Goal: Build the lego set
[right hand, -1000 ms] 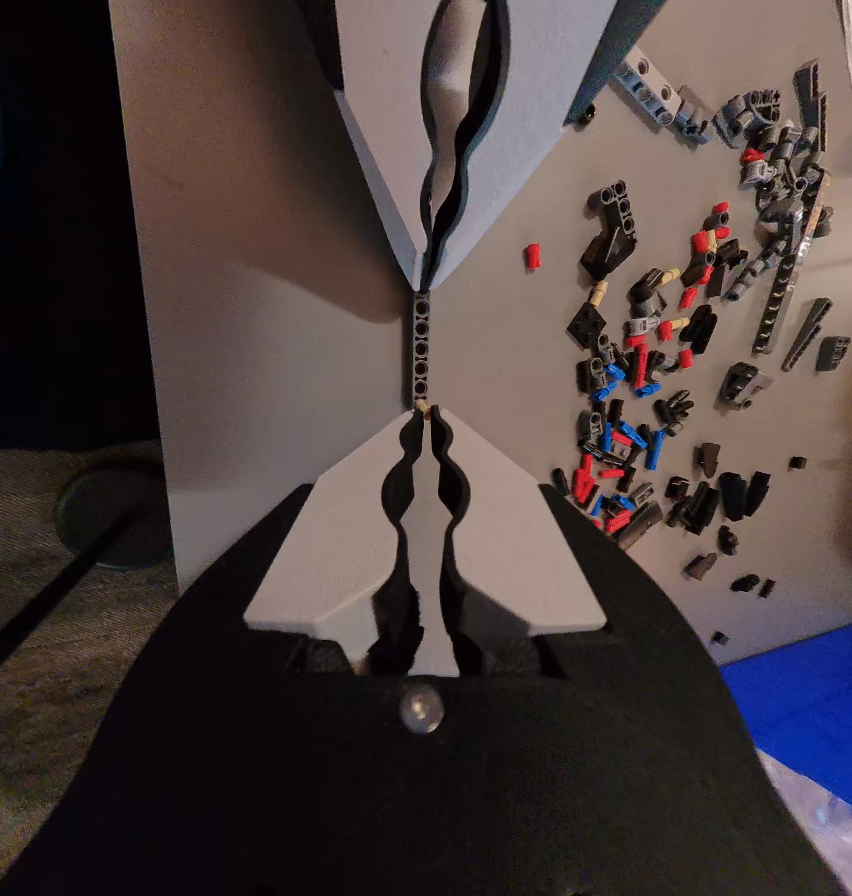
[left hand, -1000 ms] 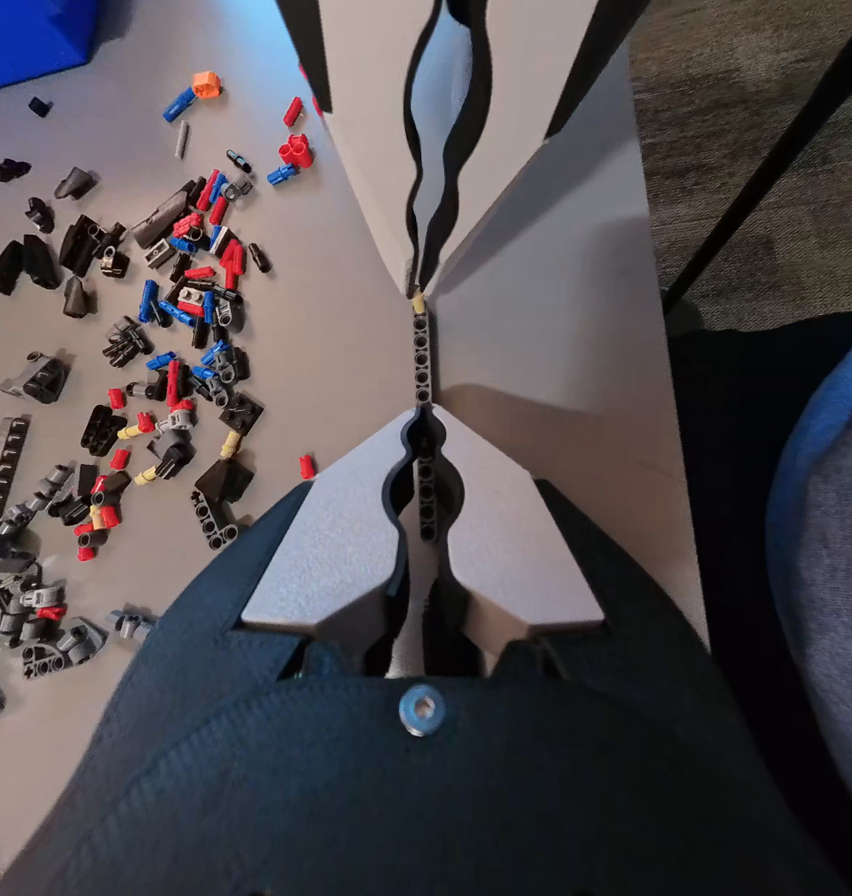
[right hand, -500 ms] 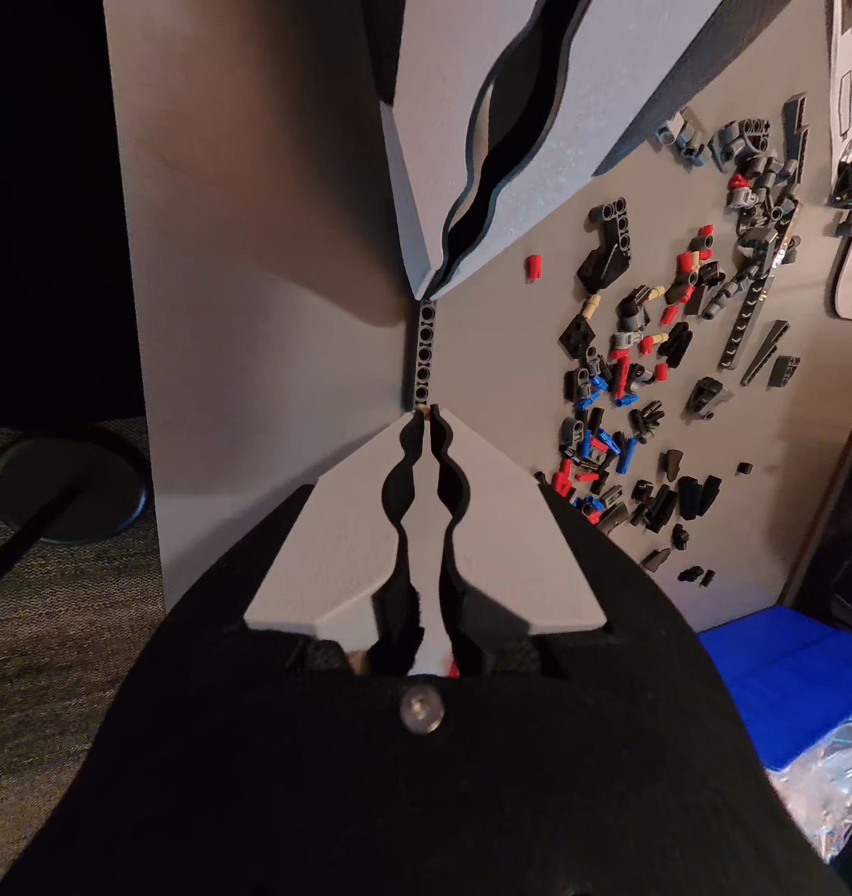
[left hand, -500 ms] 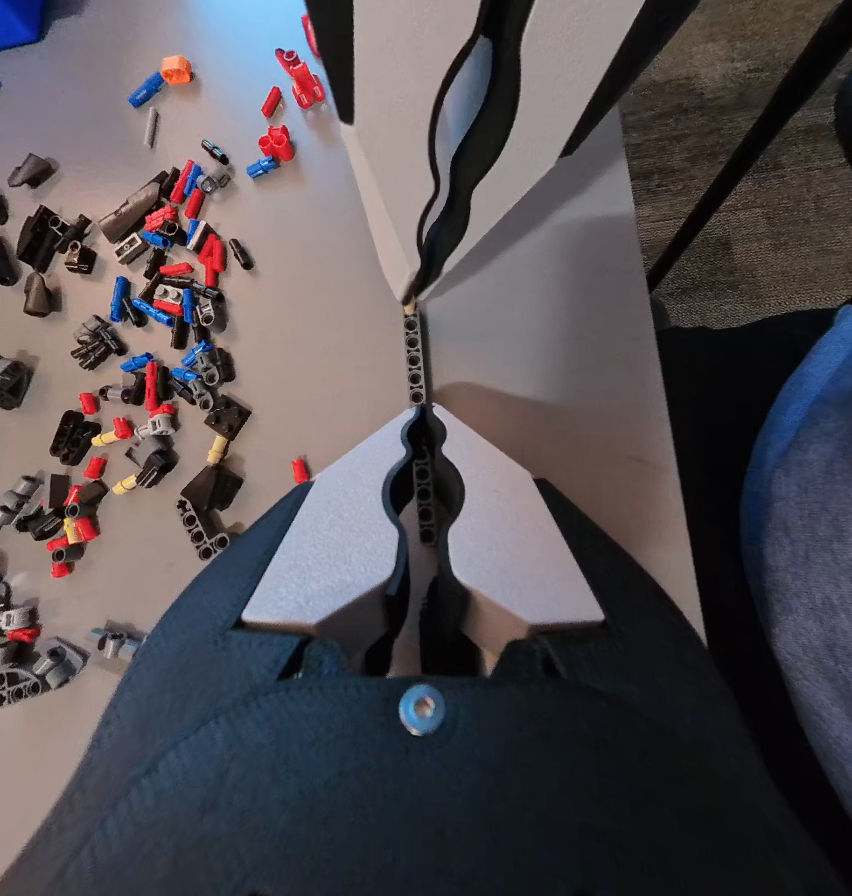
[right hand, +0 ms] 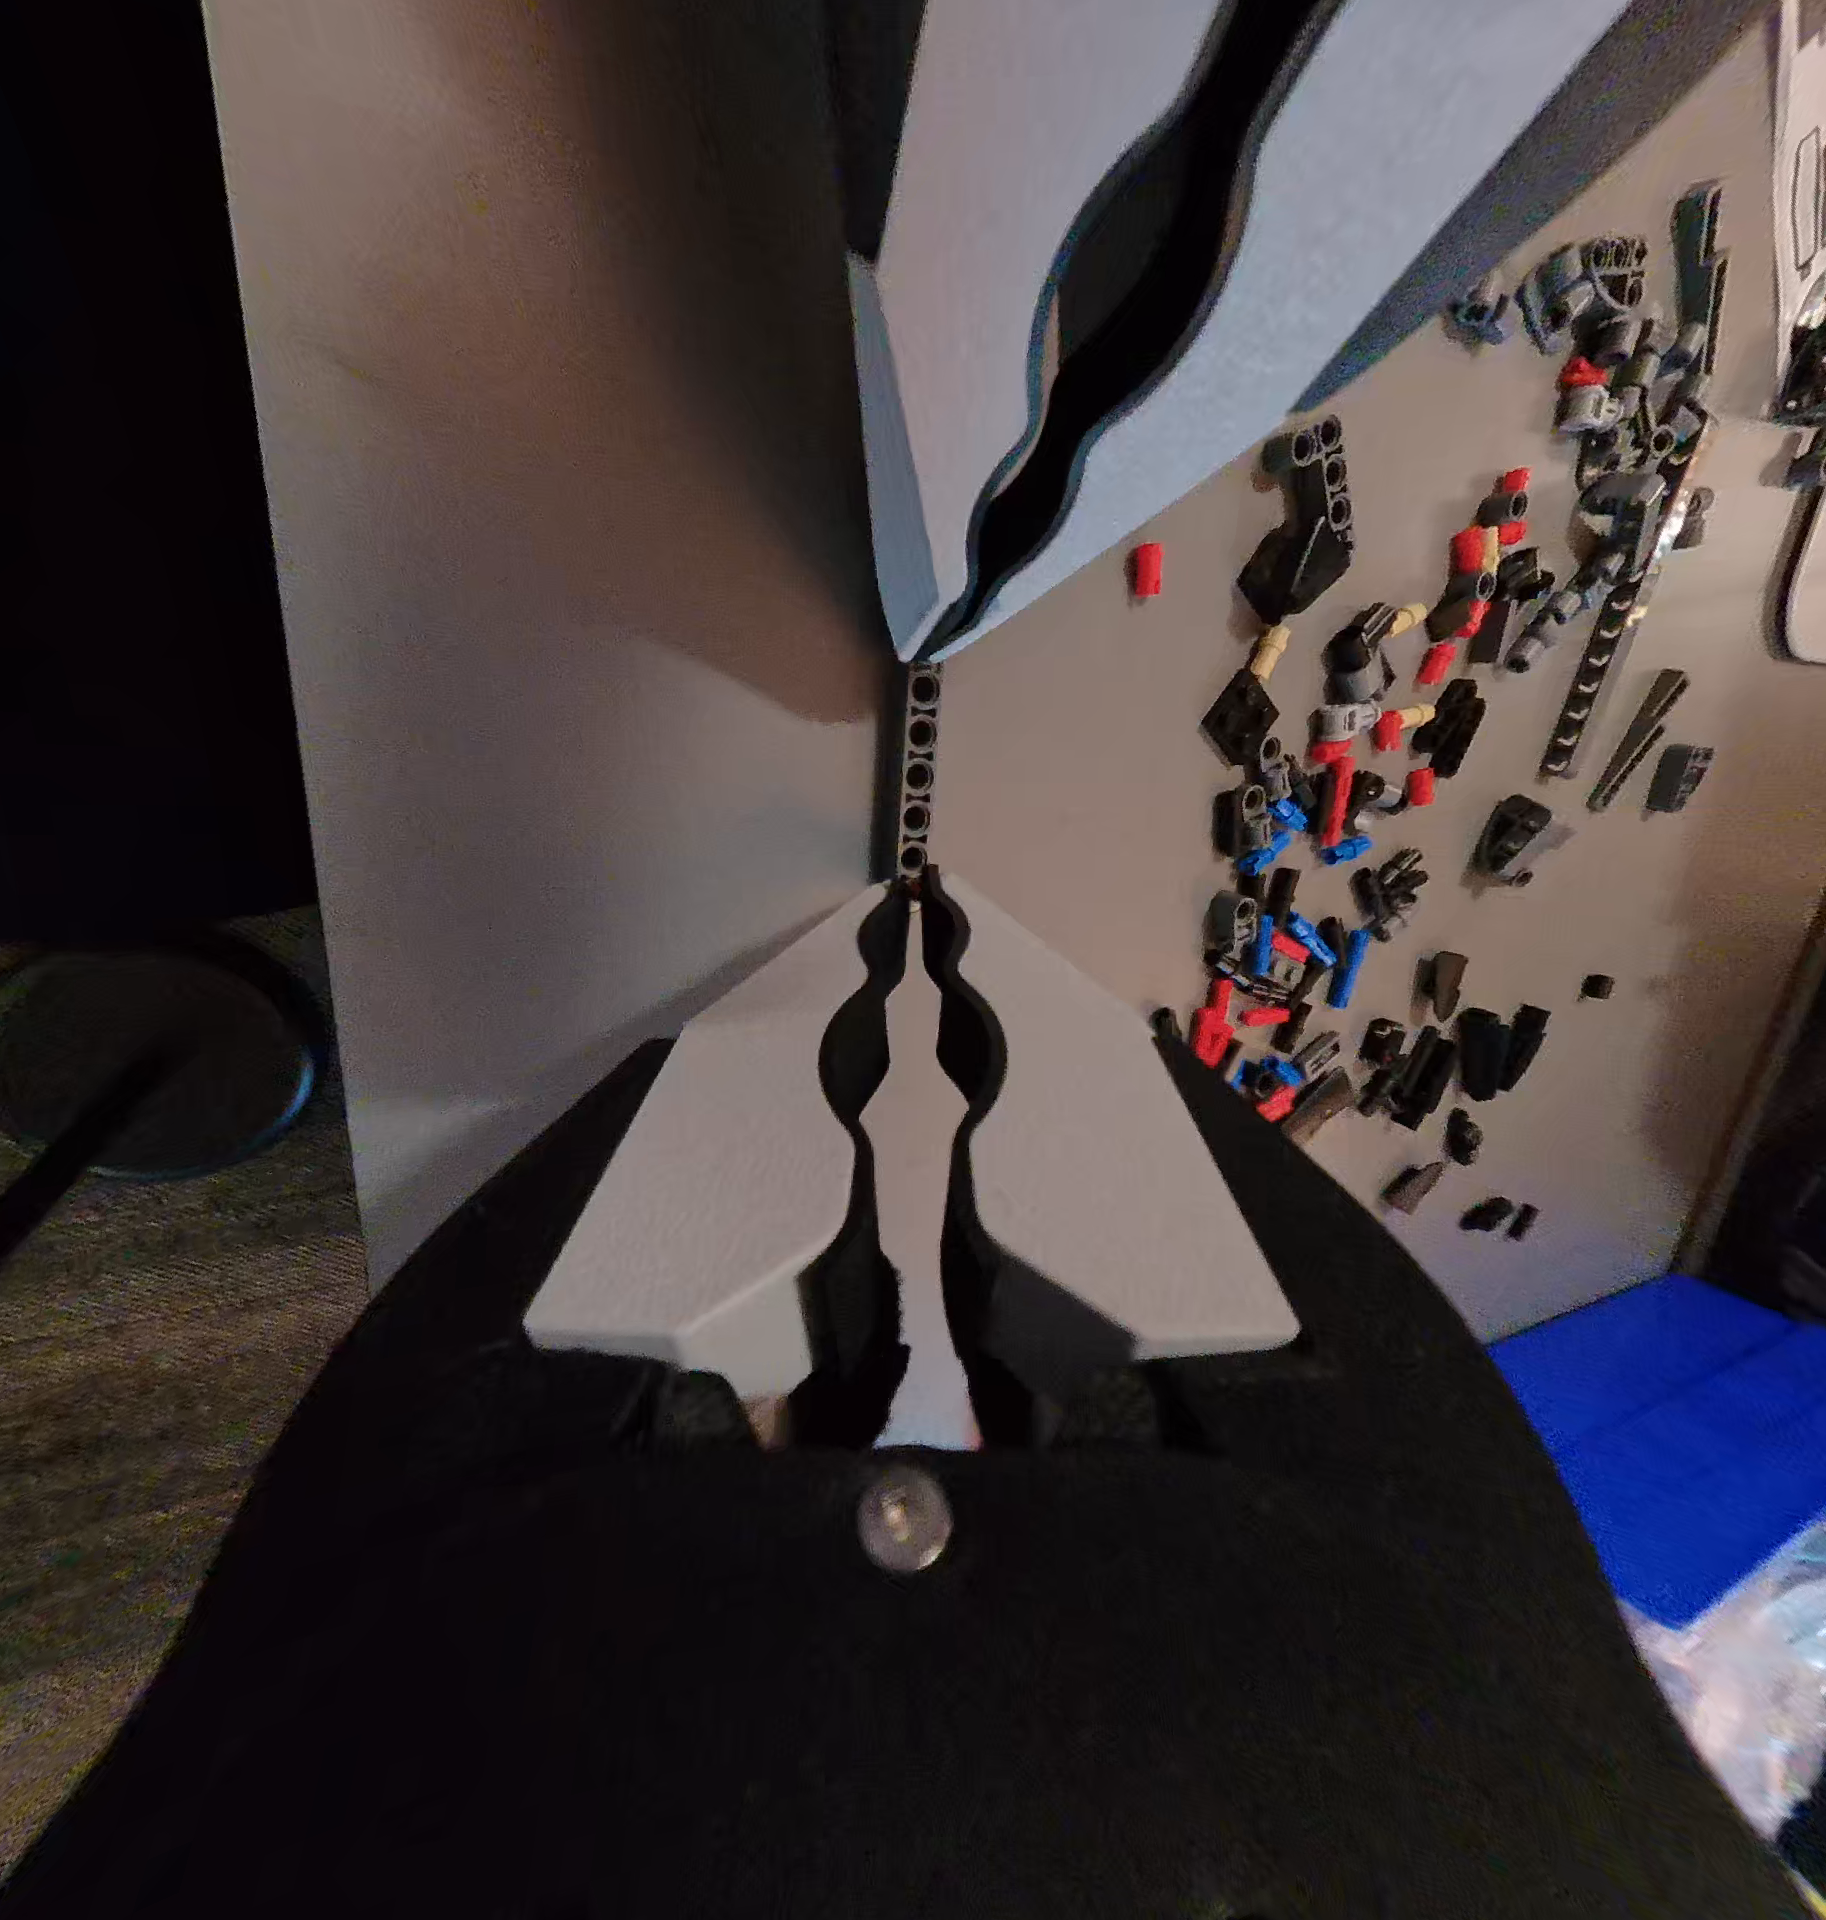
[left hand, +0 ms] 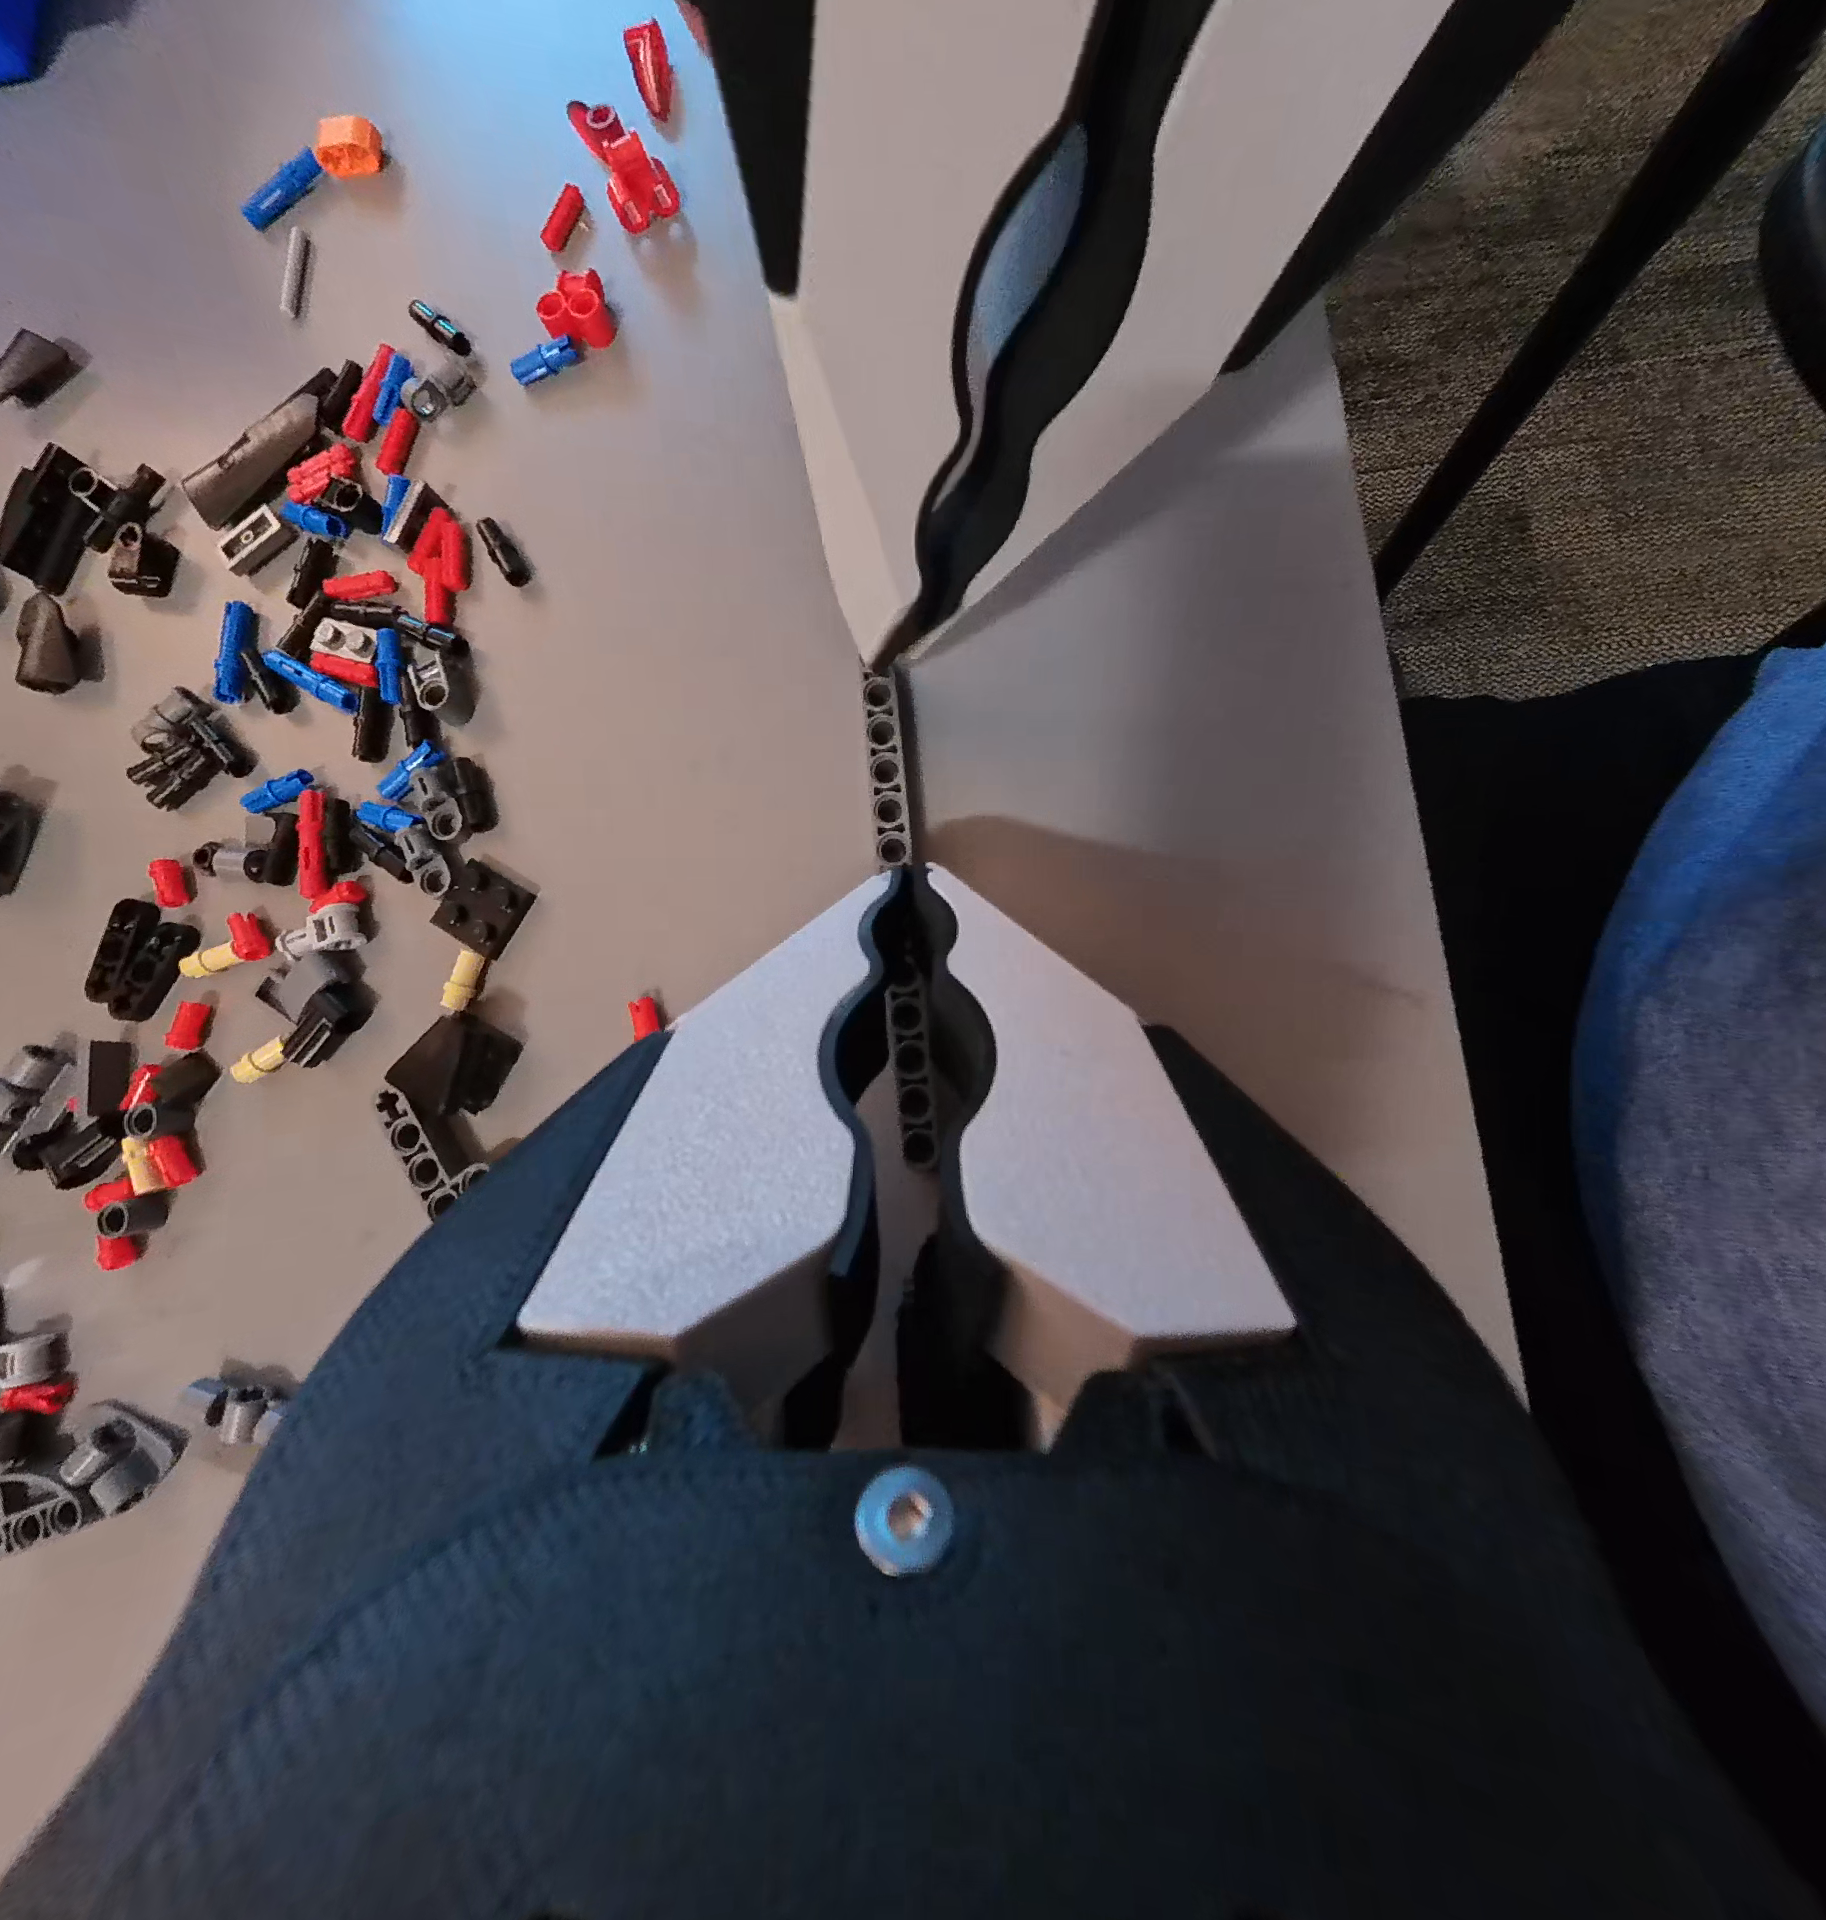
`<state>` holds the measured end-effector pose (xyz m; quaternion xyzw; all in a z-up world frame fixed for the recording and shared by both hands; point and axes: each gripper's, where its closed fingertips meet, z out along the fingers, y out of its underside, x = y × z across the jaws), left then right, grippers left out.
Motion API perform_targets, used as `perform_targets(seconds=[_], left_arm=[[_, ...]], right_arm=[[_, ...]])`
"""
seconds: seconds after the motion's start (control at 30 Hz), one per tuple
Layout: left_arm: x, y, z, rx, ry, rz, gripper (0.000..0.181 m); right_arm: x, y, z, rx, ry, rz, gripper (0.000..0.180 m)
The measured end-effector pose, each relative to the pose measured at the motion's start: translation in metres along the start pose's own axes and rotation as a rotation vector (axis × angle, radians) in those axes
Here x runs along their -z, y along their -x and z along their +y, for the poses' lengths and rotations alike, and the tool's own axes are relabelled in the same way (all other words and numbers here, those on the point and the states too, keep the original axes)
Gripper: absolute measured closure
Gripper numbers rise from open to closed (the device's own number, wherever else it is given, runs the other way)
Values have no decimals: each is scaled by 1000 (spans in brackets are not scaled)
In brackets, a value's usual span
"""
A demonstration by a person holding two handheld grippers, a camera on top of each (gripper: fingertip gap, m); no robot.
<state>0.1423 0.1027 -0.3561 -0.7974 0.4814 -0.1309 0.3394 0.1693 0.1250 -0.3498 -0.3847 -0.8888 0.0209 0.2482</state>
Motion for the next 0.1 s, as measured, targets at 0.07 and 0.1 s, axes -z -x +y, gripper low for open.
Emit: perform_targets(seconds=[0.07, 0.1], left_arm=[[0, 0, 0, -1, 1, 1, 181], [0, 0, 0, -1, 1, 1, 181]], right_arm=[[0, 0, 0, -40, -23, -24, 180], [1, 1, 0, -66, -41, -40, 180]])
